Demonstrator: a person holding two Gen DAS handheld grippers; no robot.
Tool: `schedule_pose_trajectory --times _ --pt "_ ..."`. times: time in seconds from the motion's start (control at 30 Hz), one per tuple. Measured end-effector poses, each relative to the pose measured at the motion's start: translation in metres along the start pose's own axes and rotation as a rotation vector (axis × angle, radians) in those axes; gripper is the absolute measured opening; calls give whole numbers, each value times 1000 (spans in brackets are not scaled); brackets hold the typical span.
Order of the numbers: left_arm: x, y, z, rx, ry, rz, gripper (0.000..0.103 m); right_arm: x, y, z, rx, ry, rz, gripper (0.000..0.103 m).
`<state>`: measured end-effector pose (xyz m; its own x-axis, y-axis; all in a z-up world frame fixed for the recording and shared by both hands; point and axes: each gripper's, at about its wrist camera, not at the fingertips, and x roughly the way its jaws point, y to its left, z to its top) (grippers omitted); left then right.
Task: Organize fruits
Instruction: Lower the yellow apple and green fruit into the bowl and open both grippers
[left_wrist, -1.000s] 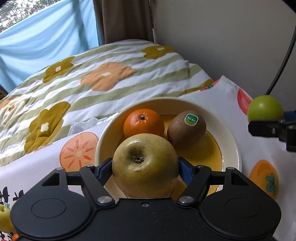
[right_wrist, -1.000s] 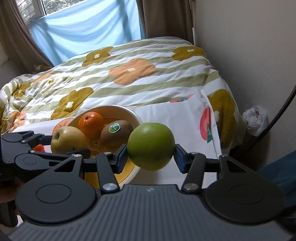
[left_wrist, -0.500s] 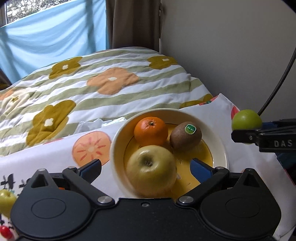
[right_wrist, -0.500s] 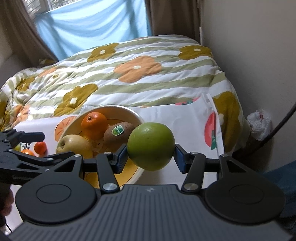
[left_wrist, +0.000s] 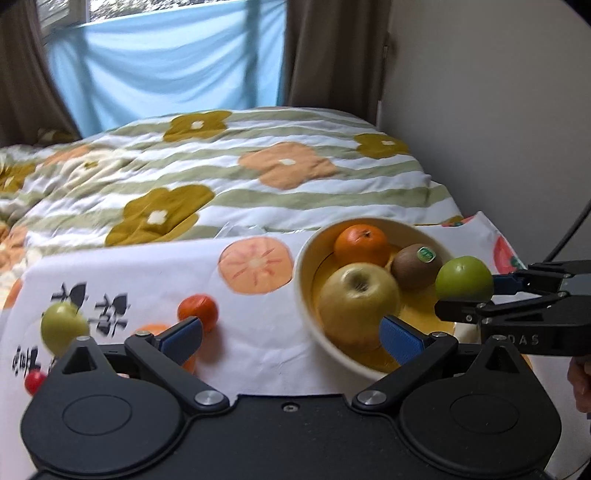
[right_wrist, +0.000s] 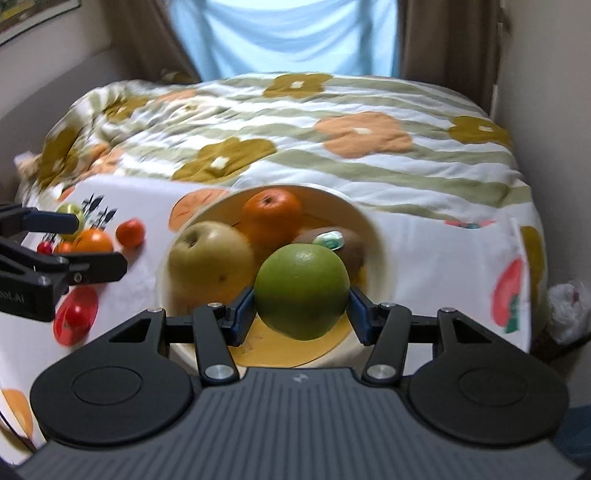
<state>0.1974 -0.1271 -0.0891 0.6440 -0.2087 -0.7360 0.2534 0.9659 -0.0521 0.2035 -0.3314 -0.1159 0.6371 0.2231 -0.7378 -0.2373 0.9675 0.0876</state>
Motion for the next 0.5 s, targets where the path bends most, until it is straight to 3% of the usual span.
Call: schedule_pose_trajectory --times 0.17,0.4,0.43,0.5 --pt "-3 9 -5 -38 7 21 103 9 12 -8 -64 23 41 68" --pt "-10 12 -7 -46 -7 51 103 16 13 -15 -56 41 75 69" --pt "-11 12 -8 -46 -7 54 103 14 13 -16 -50 27 75 74" --pt "-13 11 -10 -45 -8 61 103 8 13 -16 -45 -3 54 98"
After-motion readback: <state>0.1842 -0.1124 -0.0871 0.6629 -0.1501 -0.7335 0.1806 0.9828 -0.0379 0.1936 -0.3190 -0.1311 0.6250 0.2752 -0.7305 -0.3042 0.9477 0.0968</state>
